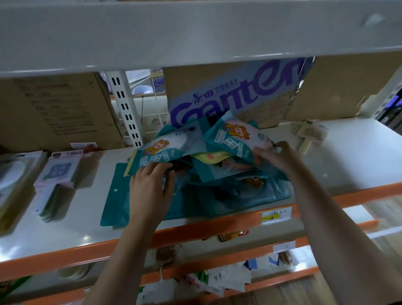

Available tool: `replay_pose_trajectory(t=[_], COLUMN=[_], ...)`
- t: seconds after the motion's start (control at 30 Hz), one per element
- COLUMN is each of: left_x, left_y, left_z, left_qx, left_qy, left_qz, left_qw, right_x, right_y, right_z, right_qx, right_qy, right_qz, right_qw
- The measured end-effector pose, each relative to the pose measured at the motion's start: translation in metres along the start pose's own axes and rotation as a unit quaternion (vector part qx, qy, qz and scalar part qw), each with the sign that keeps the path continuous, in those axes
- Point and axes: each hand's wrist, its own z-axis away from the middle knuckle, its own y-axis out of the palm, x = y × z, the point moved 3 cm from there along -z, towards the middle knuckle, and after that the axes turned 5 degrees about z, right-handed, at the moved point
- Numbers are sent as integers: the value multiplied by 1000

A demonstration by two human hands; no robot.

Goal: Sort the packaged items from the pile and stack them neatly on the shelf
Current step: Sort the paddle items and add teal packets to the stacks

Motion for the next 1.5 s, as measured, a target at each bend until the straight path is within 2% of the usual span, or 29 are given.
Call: replay_pose_trajectory(t=[0.23,0.47,0.63,0.73,0.8,0.87,1.0,1.23,1.37,1.5], left_x=[-16,-35,-40,-44,-46,-51,-61,-80,-90,-84], left_y=[5,8,7,5,7,9,8,6,14,19], left_z=[0,-2,-6,-7,-7,-10,-17,-33,-33,-31], left_qx=[-3,-29,-27,-32,-32,-25,-10,104,204,188], left_qy=[24,48,63,76,83,90,110,89,115,81], left_qz=[12,36,49,50,50,57,79,141,200,238], left_qw=[1000,998,996,995,995,994,991,981,951,949], right_x=[-14,-32,-40,-41,-38,-33,-17,16,30,37], right_y=[-11,-25,-31,-43,-48,-48,-47,-54,-55,-45], right_z=[6,12,9,18,27,35,49,63,77,84], right_qx=[19,31,87,114,142,184,240,264,310,361], right_qy=[22,-64,-58,-64,-102,-172,-277,-335,-349,-327], right_qz=[-187,-363,-340,-358,-393,-432,-436,-364,-372,-411], right_qw=[982,929,935,925,903,866,822,828,803,770])
